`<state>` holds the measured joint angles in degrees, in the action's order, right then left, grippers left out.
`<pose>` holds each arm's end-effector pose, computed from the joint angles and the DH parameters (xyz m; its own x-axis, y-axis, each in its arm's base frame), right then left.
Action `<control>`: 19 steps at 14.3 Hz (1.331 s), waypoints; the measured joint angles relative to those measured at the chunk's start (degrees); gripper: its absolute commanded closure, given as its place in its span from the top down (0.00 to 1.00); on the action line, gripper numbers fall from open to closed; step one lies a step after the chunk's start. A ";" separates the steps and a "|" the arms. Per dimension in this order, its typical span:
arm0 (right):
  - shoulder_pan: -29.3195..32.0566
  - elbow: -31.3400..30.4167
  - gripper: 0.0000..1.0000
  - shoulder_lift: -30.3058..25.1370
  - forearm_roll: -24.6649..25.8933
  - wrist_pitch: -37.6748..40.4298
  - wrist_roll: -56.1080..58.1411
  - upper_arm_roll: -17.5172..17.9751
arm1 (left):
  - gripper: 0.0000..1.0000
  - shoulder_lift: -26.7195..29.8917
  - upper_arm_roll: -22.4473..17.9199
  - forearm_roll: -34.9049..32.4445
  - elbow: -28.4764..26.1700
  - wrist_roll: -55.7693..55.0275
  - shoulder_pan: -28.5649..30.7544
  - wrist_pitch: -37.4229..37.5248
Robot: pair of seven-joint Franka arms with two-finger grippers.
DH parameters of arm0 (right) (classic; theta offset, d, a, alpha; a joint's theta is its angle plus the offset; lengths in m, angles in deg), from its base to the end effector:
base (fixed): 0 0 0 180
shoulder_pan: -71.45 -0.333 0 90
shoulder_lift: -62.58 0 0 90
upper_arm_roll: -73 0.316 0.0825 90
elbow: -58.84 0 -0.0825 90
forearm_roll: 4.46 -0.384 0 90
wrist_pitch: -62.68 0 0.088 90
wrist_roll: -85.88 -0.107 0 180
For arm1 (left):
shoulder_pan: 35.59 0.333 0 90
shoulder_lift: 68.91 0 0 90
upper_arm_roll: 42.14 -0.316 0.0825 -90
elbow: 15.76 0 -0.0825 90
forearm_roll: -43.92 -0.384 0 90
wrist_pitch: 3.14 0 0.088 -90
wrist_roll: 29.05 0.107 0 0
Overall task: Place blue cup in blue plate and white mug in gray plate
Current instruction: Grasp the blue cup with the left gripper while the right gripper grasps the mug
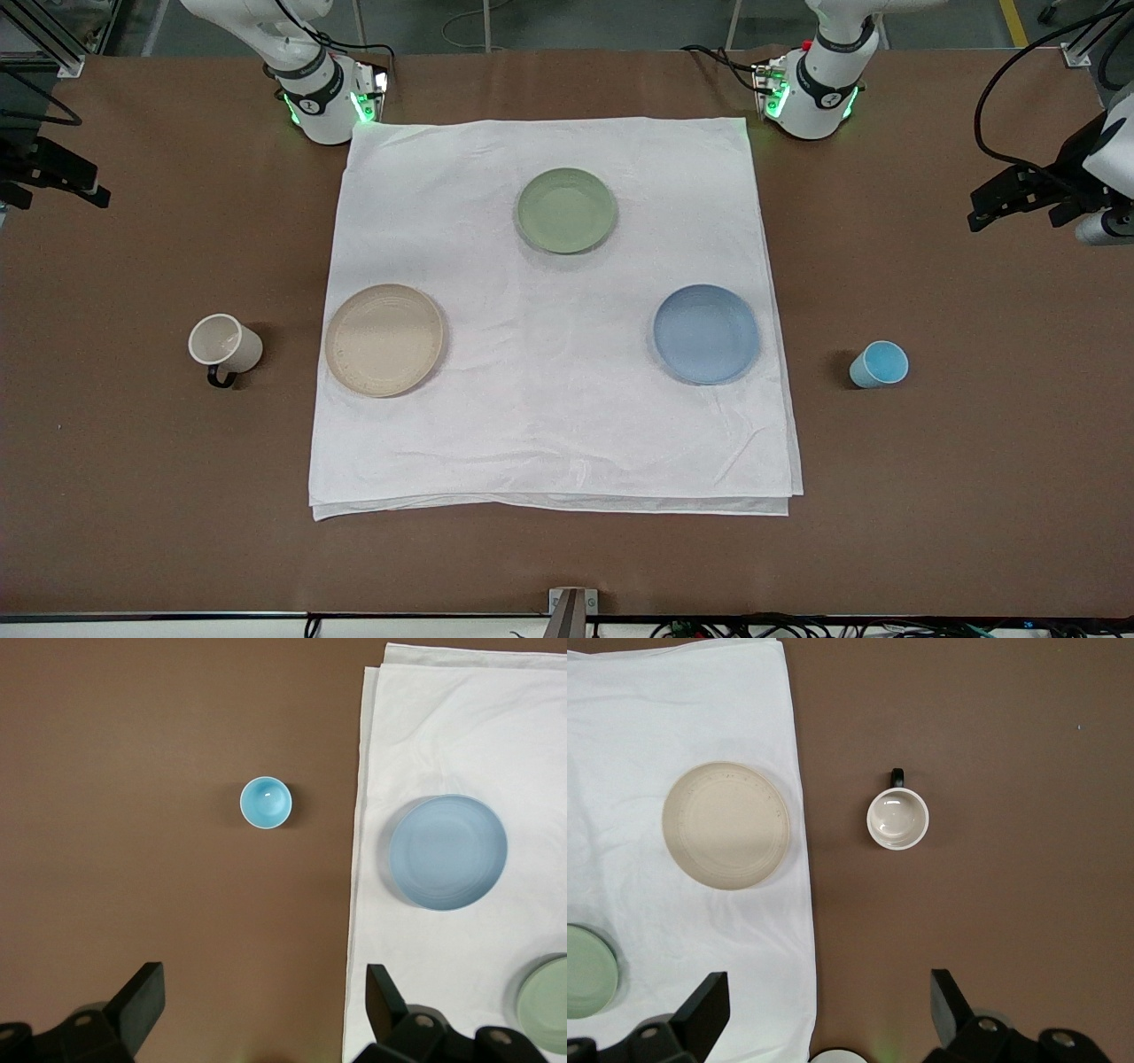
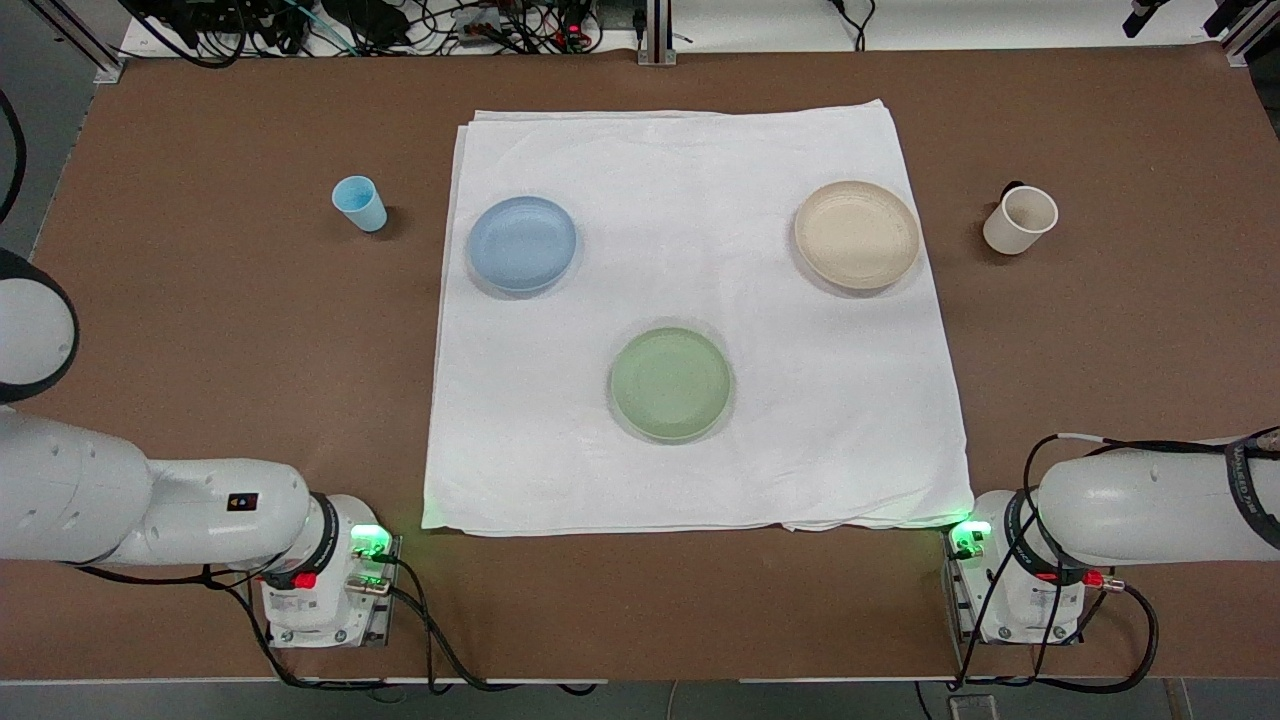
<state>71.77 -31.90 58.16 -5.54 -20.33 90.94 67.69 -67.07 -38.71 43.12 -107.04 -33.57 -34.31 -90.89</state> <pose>0.5151 -0.0507 0.6494 0.9984 -0.0068 -0.0555 -0.0086 -0.9995 -0.0310 0.5400 -0.0193 0.6282 0.9987 0.0420 -0.0282 0.0415 -0.9990 -0.0182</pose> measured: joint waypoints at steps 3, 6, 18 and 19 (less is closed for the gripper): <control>0.00 -0.01 1.00 -0.22 0.00 0.12 0.00 0.00 | 1.00 -0.06 -0.06 0.00 -0.01 0.00 0.16 0.00; 0.00 -0.03 1.00 -0.24 0.00 0.12 0.00 0.01 | 1.00 -1.74 -0.40 -0.55 0.08 0.00 0.43 -0.17; 2.82 -0.70 1.00 9.95 0.08 -8.65 -0.04 -0.74 | 0.91 -18.62 -0.73 -2.28 -14.76 -0.33 5.08 -32.09; 3.78 -0.66 1.00 13.03 0.08 -10.84 0.02 -0.77 | 0.88 -19.10 -0.73 -2.28 -17.21 -0.54 5.51 -35.63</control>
<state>75.55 -32.56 71.19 -5.46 -31.18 90.96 66.92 -86.18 -39.44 40.83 -124.25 -34.11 -28.80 -126.52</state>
